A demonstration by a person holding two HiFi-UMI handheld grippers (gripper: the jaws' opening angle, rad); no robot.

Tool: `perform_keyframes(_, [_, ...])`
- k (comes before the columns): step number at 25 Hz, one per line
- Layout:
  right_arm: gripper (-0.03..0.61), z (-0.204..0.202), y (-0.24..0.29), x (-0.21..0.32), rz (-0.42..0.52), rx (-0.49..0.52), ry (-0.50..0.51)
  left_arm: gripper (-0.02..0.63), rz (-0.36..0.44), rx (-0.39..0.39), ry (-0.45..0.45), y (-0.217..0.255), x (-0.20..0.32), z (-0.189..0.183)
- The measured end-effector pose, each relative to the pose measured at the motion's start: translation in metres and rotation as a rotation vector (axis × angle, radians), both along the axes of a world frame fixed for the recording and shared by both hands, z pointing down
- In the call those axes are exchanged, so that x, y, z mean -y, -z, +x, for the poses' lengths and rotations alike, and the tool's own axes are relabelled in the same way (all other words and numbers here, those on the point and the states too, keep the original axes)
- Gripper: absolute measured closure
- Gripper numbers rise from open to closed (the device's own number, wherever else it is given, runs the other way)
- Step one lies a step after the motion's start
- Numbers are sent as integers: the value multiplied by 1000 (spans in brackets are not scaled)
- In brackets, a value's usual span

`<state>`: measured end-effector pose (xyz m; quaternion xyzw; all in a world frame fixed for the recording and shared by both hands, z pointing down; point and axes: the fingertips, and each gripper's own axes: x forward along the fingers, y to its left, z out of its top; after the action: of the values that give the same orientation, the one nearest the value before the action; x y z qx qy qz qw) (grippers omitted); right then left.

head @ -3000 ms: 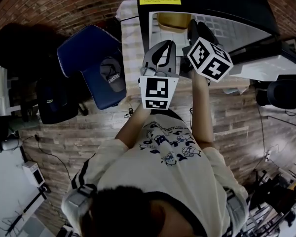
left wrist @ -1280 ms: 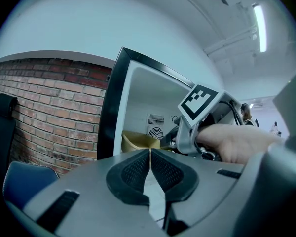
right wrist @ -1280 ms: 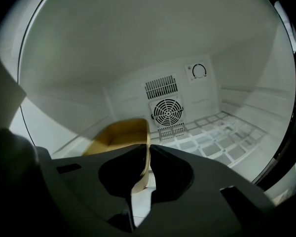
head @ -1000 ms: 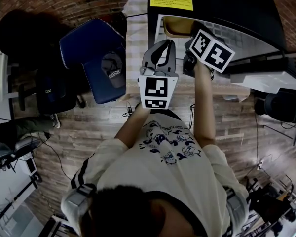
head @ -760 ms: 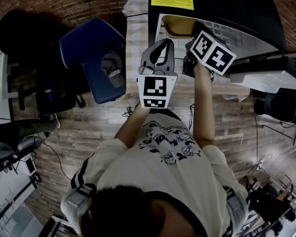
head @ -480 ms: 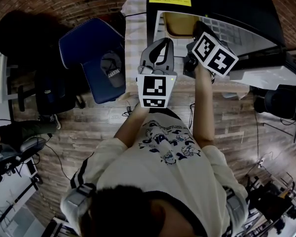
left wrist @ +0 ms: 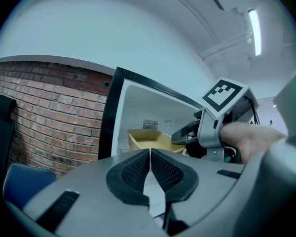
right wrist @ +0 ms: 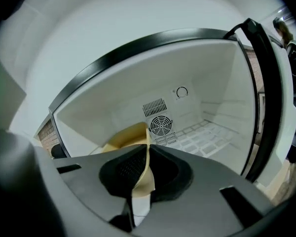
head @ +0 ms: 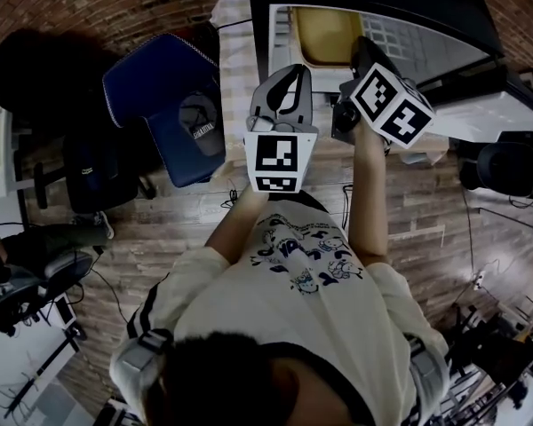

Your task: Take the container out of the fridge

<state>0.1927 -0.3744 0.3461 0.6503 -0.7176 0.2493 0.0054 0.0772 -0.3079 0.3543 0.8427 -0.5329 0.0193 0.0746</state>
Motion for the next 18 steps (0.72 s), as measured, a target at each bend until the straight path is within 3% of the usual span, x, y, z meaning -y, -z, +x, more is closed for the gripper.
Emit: perform_keyframes(18, [536,58,-9,-77,-17,21,-146,591,11,0,-107,5,-35,36])
